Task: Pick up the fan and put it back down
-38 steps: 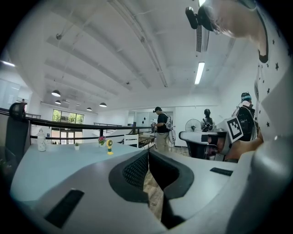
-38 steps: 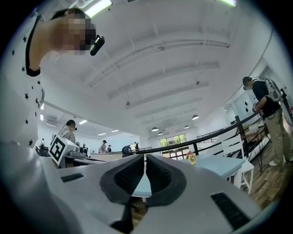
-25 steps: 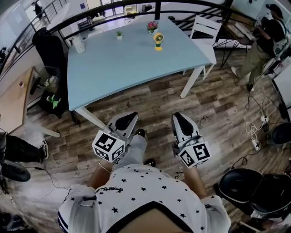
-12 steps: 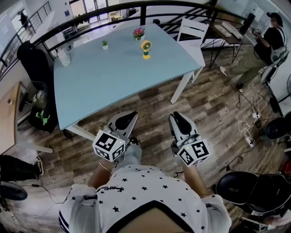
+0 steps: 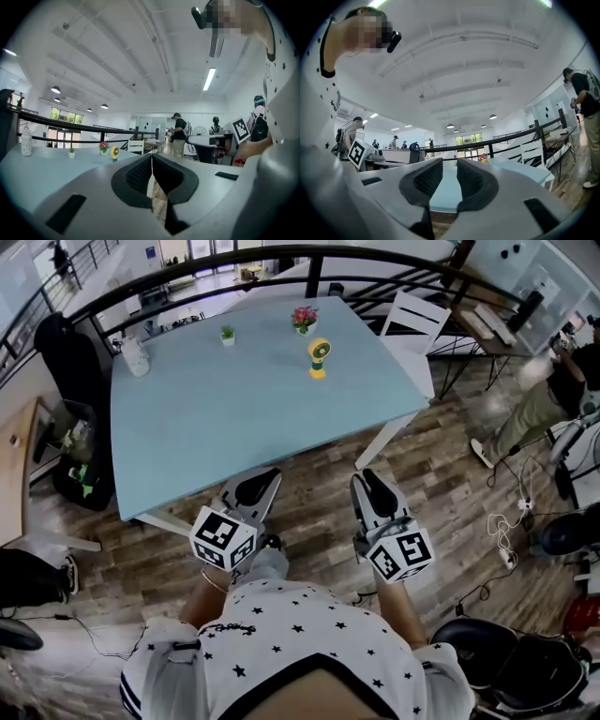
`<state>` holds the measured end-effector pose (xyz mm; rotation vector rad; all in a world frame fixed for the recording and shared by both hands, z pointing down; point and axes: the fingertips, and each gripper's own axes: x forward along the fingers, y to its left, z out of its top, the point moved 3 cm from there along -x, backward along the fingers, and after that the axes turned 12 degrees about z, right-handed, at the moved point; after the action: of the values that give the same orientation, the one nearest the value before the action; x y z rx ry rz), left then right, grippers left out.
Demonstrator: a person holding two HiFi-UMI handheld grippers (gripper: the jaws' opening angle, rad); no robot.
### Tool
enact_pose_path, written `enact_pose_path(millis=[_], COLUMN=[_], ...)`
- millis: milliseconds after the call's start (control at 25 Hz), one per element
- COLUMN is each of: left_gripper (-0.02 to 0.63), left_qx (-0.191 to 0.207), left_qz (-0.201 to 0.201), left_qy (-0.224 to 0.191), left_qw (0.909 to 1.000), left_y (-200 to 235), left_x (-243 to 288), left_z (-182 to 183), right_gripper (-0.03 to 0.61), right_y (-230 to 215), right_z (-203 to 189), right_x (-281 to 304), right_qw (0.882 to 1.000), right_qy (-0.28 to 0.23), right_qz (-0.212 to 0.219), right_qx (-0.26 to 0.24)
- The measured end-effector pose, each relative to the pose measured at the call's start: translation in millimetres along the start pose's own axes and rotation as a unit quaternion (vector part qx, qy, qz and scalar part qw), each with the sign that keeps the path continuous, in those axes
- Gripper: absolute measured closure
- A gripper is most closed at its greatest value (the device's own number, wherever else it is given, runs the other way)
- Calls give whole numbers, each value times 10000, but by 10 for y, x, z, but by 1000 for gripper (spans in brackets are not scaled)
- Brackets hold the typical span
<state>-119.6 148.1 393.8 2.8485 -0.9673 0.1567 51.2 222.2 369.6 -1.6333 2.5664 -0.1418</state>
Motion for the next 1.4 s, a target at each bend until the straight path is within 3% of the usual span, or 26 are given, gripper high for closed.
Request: enact_pose_path(millis=[240,800,1400], left_gripper=[584,586,586], left_qx=[-138,-139,95], left_qz=[167,-250,39], left_qy=[157,94,-80], left_qw=[9996,9995,9999], left_y=[371,786,1502], left_x=[210,681,715], left_z=[26,94,147], right_gripper=[496,477,462], right_y=[-167,-485,-563], right_z=[55,49,-30], right_x=[350,810,1552], right_qw=[9999,9986,9990], right_qy=[88,251,244], right_qz=[-29,-474,-377], right_qx=[81,36,46])
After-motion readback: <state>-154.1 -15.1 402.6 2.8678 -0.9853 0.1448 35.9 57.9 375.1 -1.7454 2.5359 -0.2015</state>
